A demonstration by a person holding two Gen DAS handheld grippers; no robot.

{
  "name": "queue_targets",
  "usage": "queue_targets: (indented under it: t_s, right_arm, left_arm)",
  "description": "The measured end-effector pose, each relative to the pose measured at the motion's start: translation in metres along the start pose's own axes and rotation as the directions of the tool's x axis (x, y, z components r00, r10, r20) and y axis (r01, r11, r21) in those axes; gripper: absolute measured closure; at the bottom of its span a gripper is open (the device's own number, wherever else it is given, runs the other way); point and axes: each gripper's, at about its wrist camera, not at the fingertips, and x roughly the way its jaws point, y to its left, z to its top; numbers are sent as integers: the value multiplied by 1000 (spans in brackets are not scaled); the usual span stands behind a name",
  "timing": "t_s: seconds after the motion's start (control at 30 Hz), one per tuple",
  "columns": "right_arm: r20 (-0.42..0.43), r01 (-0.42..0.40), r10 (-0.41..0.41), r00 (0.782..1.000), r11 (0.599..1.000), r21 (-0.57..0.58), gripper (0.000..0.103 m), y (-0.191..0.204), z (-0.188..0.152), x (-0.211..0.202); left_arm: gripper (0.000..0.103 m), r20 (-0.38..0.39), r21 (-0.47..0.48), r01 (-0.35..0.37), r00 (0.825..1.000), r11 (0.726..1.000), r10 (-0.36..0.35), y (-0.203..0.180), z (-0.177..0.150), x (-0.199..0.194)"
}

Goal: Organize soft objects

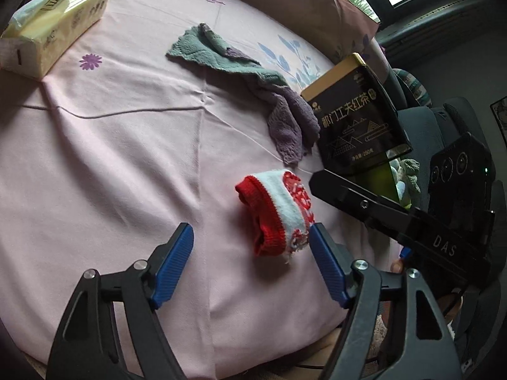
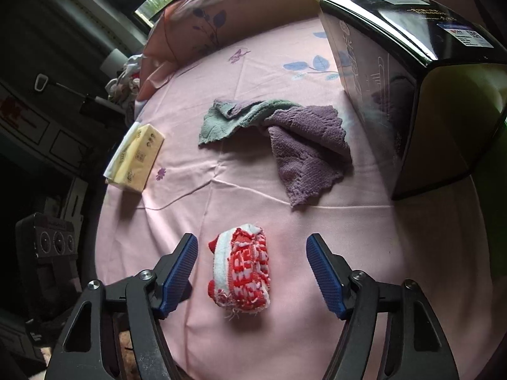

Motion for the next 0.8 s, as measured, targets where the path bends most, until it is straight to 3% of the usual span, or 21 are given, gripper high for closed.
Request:
queue_targets:
  t_s: [0.03, 0.1, 0.13, 0.27, 0.37, 0.43, 0.63, 0.8]
  right_arm:
    - [-14, -5, 5, 1000, 1000, -5, 42, 1, -1, 3]
    - [-52, -10, 9, 999, 1000, -19, 61, 3, -3, 12]
    - [-68, -16, 14, 998, 1000, -22, 63, 4, -4, 16]
    - [-106, -25, 23, 994, 1000, -18, 64, 5, -9, 27]
    - [-122, -19, 18, 992, 1000, -8, 63, 2, -10, 33]
    - [-115, -27, 28, 993, 1000, 10, 63, 0, -10, 32]
    - [8, -43, 43, 999, 999, -22, 64, 10, -7, -7]
    - [185, 18, -1, 983, 996, -88, 64, 22, 1, -70]
  left_arm:
    - [29, -10, 14, 7, 1000, 1000, -7, -4, -2, 3]
    - [29, -25, 39, 12, 1000, 999, -11, -10, -7, 9]
    - [29, -34, 49, 5, 999, 999, -3, -12, -8, 13]
    - [51, -36, 77, -36, 999, 996, 39, -17, -11, 23]
    - [68, -54, 72, 20, 998, 997, -16, -17, -9, 26]
    - [70, -44, 72, 25, 999, 997, -22, -19, -8, 25]
    - [75, 57, 182, 40, 997, 983, -51, -50, -6, -3]
    - [75, 192, 324, 80, 970, 943, -148, -95, -6, -29]
